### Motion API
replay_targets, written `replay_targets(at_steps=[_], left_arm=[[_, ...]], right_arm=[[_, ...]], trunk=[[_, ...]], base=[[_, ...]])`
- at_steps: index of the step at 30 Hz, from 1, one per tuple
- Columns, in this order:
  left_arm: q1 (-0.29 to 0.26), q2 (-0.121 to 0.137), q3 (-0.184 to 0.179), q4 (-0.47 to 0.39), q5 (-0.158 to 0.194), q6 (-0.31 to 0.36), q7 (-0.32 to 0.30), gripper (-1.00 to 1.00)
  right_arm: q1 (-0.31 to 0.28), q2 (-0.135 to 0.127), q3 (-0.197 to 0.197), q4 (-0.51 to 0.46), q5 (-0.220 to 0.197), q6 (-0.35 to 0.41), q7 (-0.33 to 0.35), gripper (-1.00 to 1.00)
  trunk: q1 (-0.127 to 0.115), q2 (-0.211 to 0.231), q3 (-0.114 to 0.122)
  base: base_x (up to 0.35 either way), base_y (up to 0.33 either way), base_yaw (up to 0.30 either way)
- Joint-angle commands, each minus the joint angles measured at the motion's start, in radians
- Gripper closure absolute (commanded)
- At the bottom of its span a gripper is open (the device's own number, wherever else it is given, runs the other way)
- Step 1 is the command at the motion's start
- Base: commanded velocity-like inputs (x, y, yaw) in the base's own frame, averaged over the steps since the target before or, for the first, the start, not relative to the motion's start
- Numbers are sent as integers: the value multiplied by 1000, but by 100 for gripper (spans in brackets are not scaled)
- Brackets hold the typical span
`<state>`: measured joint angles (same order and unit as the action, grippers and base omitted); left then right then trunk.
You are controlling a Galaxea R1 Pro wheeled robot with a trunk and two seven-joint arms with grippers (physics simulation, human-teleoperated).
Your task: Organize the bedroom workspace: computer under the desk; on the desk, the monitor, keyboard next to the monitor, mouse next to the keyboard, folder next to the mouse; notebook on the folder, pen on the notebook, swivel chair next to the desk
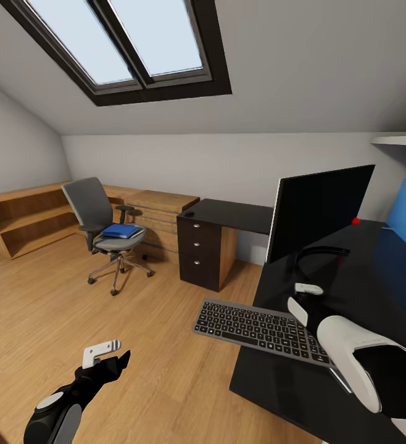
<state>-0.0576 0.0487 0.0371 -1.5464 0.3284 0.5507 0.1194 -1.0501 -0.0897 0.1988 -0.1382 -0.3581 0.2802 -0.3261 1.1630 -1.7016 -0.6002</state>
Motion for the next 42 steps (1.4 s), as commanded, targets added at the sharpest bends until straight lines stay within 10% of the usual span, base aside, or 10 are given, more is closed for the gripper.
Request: replay_targets(at_steps=[1, 42], left_arm=[[-1, 0, -1, -1, 11, 5, 8, -100], [-1, 0, -1, -1, 11, 6, 8, -100]], right_arm=[[1, -2, 2, 0, -28, 24, 11, -100], [1, -22, 1, -1, -99, 89, 33, -100]], trunk=[[0, 0, -1], [0, 0, -1]], base=[[0, 0, 0], [-62, 12, 0]])
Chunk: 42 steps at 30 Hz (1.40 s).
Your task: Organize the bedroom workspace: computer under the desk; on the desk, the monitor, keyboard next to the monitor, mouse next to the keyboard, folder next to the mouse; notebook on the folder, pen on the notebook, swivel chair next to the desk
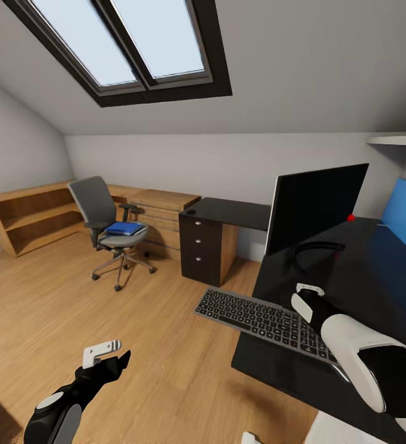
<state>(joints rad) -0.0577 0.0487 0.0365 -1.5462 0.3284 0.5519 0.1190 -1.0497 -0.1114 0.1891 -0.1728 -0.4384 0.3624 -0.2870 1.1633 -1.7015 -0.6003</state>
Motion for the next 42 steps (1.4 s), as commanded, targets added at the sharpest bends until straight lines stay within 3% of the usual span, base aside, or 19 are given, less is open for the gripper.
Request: replay_targets(at_steps=[1, 15, 42], left_arm=[[-1, 0, -1, -1, 11, 5, 8, -100], [-1, 0, -1, -1, 11, 5, 8, -100], [-1, 0, -1, 4, 11, 4, 8, -100]], right_arm=[[0, -1, 10, 33, -19, 7, -6, -100], [0, -1, 10, 33, -19, 4, -8, -100], [0, -2, 11, 28, -16, -4, -11, -100]], trunk=[[0, -1, -1], [0, -1, -1], [0, -1, -1]], base=[[-165, 0, 0], [-115, 0, 0], [-5, 0, 0]])
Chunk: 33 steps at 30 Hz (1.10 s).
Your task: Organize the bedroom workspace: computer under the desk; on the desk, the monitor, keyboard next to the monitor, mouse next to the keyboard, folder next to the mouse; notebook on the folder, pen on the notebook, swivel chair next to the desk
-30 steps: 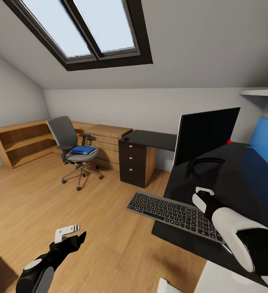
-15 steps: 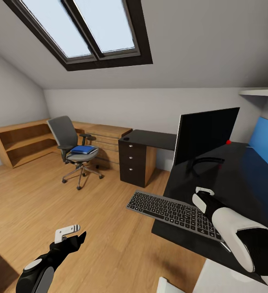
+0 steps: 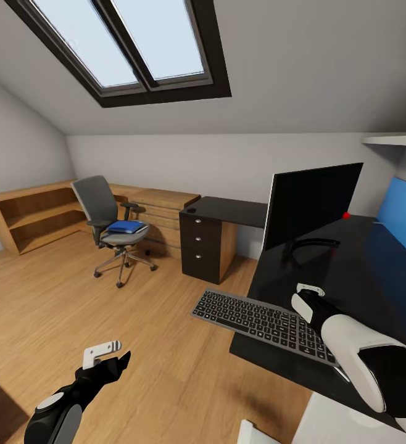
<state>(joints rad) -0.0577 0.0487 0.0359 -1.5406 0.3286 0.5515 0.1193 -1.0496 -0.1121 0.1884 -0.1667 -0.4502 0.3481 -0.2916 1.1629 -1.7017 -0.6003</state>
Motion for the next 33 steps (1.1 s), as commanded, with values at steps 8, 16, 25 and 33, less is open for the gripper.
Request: replay_targets(at_steps=[8, 16, 25, 33], left_arm=[[-1, 0, -1, 5, 11, 4, 8, -100], [-1, 0, -2, 18, 11, 3, 8, -100], [-1, 0, -1, 13, 10, 4, 7, -100], [-1, 0, -1, 13, 10, 4, 7, -100]], right_arm=[[0, -16, 15, -33, -4, 9, -43, -100], [0, -19, 16, -42, -4, 9, -55, -100], [0, -20, 16, -43, -4, 9, -55, -100], [0, -20, 17, -45, -4, 9, -54, -100]], trunk=[[0, 0, -1], [0, 0, -1], [-27, 49, 21], [-57, 105, 46]], base=[[0, 0, 0], [0, 0, 0], [0, 0, 0], [0, 0, 0]])
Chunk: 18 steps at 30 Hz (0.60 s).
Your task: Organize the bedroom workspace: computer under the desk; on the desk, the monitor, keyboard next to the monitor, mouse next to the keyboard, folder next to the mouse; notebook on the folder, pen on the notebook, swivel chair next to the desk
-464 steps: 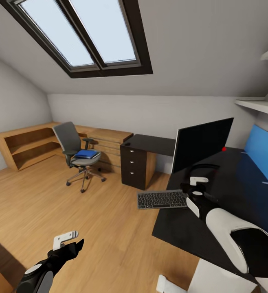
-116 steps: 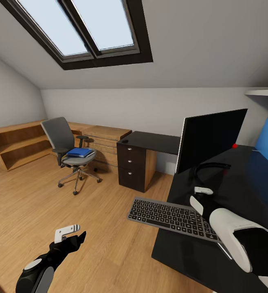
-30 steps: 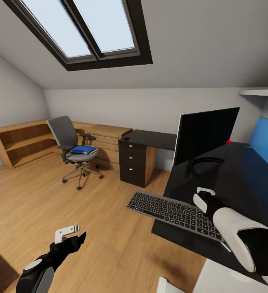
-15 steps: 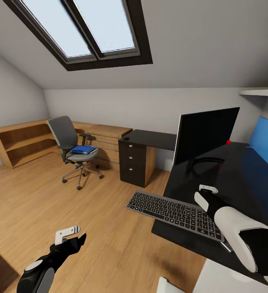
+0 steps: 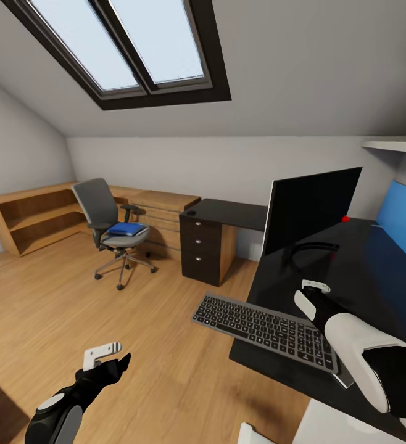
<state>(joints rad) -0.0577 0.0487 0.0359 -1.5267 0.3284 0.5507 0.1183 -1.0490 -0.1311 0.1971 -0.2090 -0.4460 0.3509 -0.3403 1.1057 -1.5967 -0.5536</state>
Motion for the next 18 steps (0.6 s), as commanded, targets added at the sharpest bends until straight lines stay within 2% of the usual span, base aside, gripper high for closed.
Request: replay_targets(at_steps=[1, 3, 6, 12, 18], left_arm=[[-1, -5, 5, -7, 11, 6, 9, -100], [-1, -14, 7, -18, 12, 2, 9, -100], [-1, -16, 7, -35, 12, 2, 9, -100], [-1, -13, 8, -56, 12, 5, 9, -100], [-1, -11, 9, -62, 12, 6, 9, -100]], right_arm=[[0, 5, 3, -8, -14, 12, -11, -100], [0, 15, -9, -19, -14, 23, -8, -100], [0, 15, -21, -36, -14, 34, -7, -100], [0, 13, 1, -32, -15, 2, -5, -100], [0, 10, -6, -32, -18, 3, -4, -100]], trunk=[[0, -1, -1], [0, -1, -1], [0, -1, -1], [0, -1, -1], [0, -1, -1]], base=[[0, 0, 0], [0, 0, 0], [0, 0, 0], [0, 0, 0], [0, 0, 0]])
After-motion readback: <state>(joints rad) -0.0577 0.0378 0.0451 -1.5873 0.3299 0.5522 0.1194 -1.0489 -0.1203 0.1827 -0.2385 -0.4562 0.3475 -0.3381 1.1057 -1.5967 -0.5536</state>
